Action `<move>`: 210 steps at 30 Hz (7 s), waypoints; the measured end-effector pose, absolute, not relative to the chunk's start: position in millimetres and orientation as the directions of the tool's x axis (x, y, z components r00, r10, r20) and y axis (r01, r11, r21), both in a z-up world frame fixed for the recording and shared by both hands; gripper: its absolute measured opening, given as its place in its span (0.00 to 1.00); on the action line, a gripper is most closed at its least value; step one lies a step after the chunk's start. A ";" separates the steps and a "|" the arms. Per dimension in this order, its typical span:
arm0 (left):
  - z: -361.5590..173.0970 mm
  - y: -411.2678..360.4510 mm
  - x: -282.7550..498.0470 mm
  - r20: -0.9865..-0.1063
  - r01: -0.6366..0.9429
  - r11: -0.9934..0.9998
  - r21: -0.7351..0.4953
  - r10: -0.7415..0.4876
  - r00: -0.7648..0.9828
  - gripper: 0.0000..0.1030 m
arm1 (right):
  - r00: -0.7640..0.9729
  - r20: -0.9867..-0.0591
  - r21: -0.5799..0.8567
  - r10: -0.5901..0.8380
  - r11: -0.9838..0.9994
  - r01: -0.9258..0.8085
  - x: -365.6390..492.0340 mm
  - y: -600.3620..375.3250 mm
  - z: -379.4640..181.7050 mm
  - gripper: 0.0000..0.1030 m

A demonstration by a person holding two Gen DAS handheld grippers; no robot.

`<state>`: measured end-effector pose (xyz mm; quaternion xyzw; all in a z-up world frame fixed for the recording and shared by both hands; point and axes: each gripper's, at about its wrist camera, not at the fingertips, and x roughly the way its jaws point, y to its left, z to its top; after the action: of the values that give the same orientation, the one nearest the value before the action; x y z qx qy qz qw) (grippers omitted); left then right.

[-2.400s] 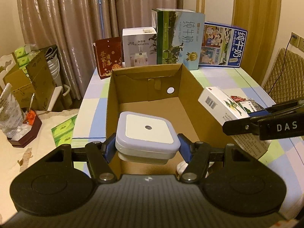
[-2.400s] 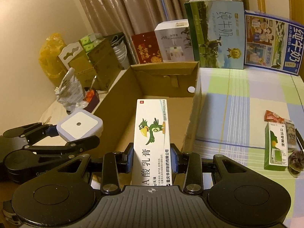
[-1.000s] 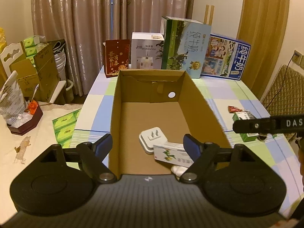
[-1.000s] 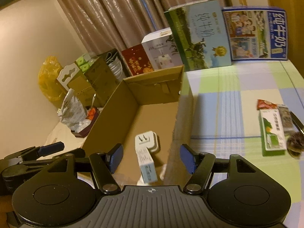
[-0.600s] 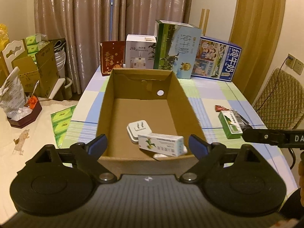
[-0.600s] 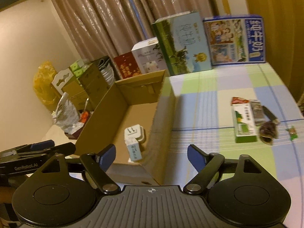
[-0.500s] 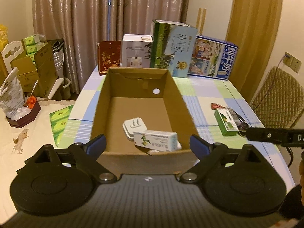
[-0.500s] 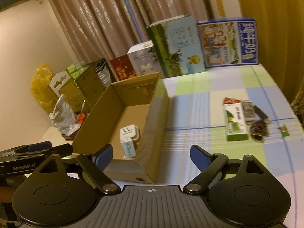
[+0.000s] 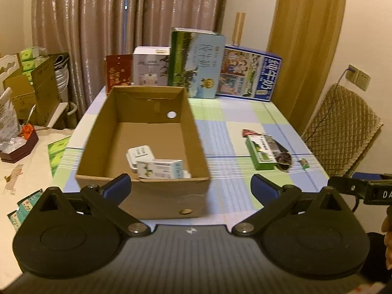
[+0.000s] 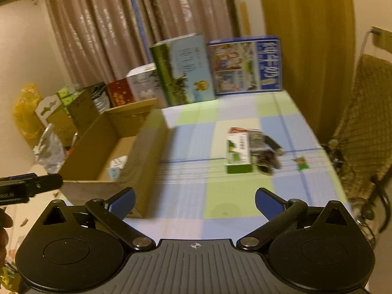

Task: Organize objects
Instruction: 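Move both tools back to the remaining table items, then grasp green spray box with left tool while right tool grasps green-wrapped candy, then lift spray box with left tool while right tool lifts the candy, then carry spray box and green candy over the cardboard box with both tools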

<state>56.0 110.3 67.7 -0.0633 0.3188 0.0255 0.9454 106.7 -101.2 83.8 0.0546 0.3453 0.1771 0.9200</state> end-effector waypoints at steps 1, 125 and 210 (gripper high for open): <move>67.3 104.3 56.2 -0.604 -0.077 0.991 -0.106 -0.002 0.797 0.99 | 0.703 -0.618 0.222 0.352 0.936 -0.274 104.5 -107.5 82.9 0.98; -105.4 -22.9 209.8 -0.747 0.132 0.991 0.010 -0.080 0.660 0.59 | 0.516 -0.816 0.121 0.260 0.950 -0.288 261.6 -157.0 -74.4 0.40; 70.4 182.4 80.4 -0.621 -0.146 0.987 0.064 0.154 0.768 0.49 | 0.578 -0.581 0.225 0.573 0.796 -0.562 159.1 49.6 101.6 0.17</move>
<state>80.4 182.4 70.4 0.0061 0.3309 0.0798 0.9403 159.1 49.6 101.6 0.0082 0.3300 0.3196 0.8882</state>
